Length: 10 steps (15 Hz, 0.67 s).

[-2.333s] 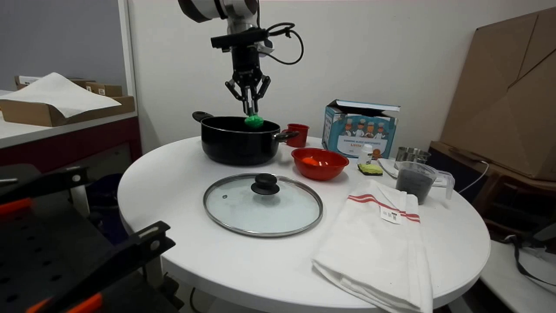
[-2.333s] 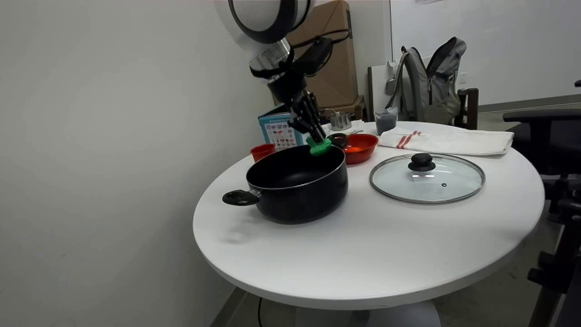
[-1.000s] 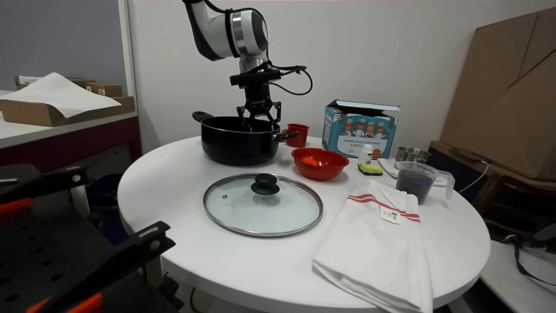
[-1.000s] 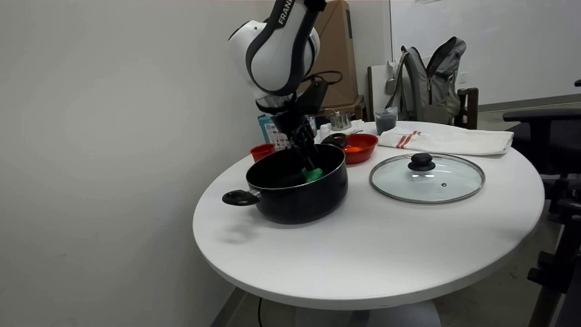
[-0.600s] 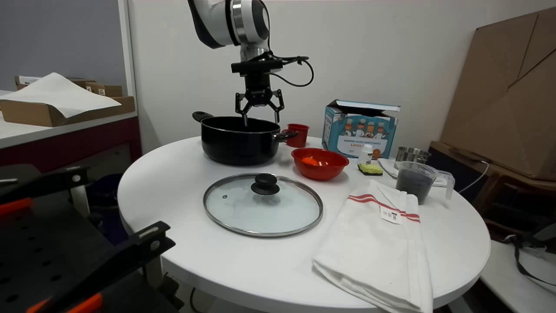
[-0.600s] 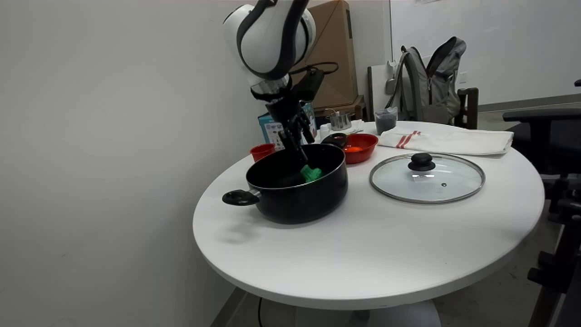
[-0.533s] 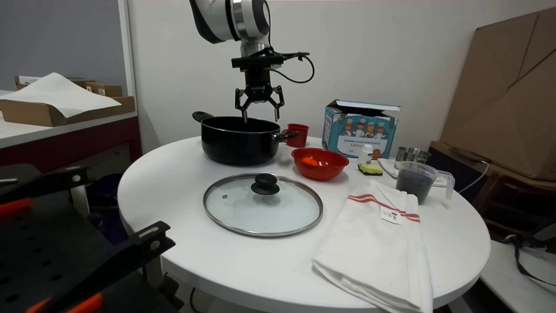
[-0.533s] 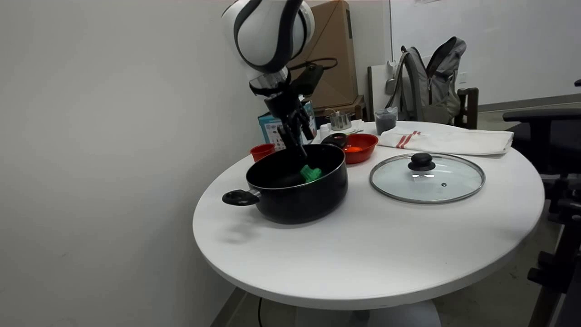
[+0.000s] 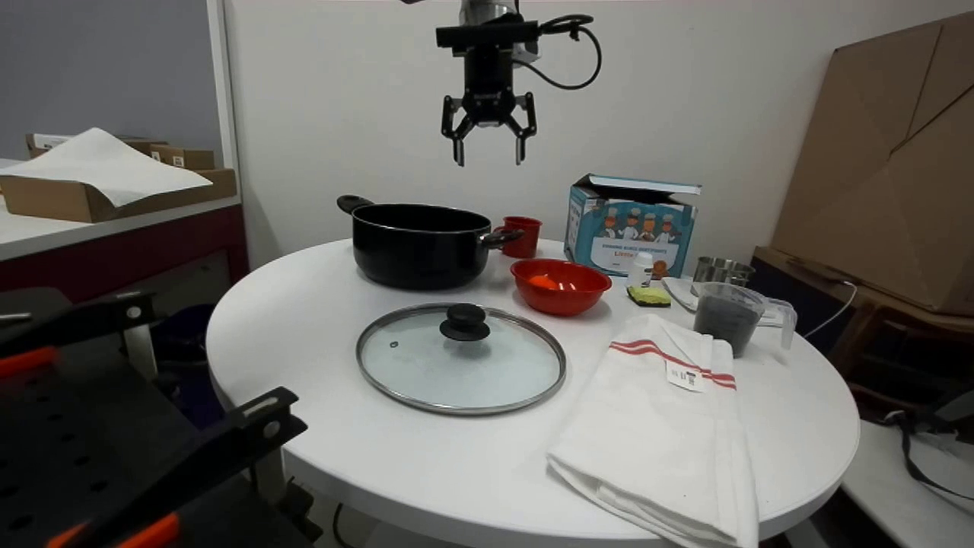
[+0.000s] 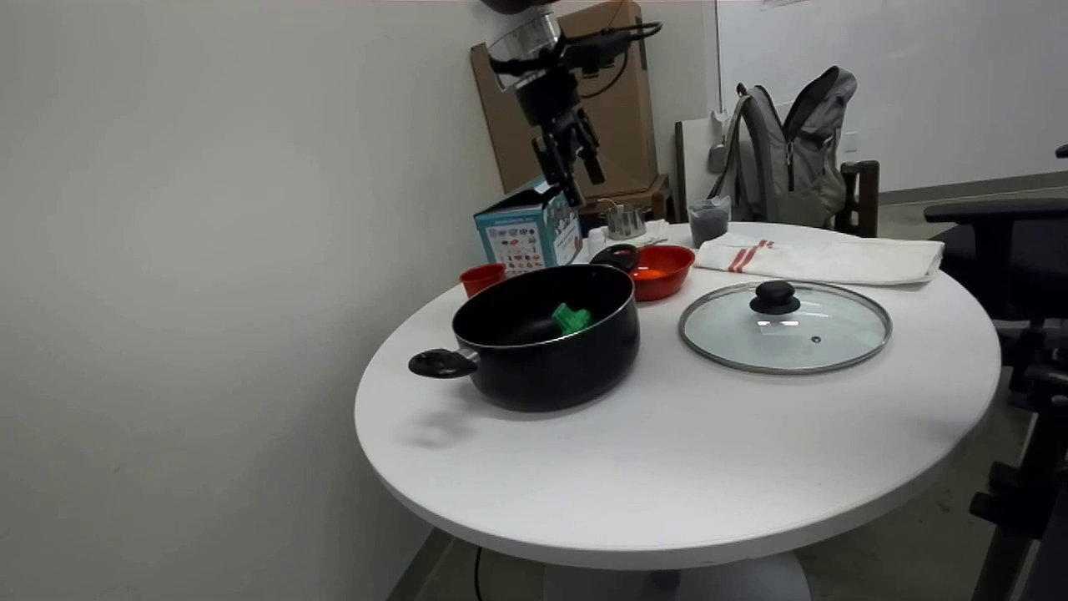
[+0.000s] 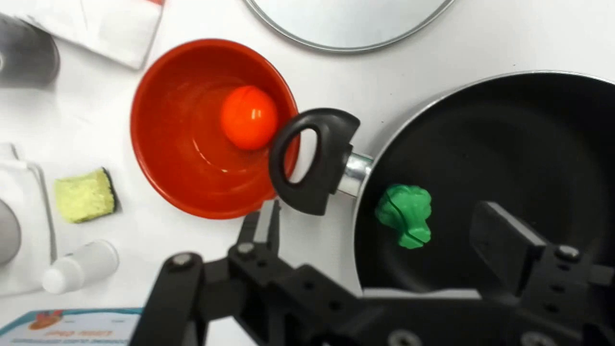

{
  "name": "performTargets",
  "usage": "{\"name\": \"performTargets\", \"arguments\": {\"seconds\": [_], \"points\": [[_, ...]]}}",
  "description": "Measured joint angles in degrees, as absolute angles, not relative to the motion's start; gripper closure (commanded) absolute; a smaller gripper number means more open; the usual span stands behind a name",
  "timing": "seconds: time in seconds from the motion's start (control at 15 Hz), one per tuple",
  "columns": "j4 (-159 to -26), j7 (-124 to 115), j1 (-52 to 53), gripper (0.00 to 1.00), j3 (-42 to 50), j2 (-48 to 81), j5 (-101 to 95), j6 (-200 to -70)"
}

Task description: Pick the items in the bowl and put it in the pot

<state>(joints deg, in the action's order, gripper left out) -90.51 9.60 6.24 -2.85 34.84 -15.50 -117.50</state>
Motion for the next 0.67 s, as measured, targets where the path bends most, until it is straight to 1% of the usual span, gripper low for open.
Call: {"name": "performTargets", "arguments": {"seconds": [0.27,0.67], "points": [[-91.47,10.71,0.72,0.00,-1.57,33.51,-13.32,-117.42],[-91.52,13.73,-5.09,0.00,-0.27,35.20,-11.50,-117.04]]}}
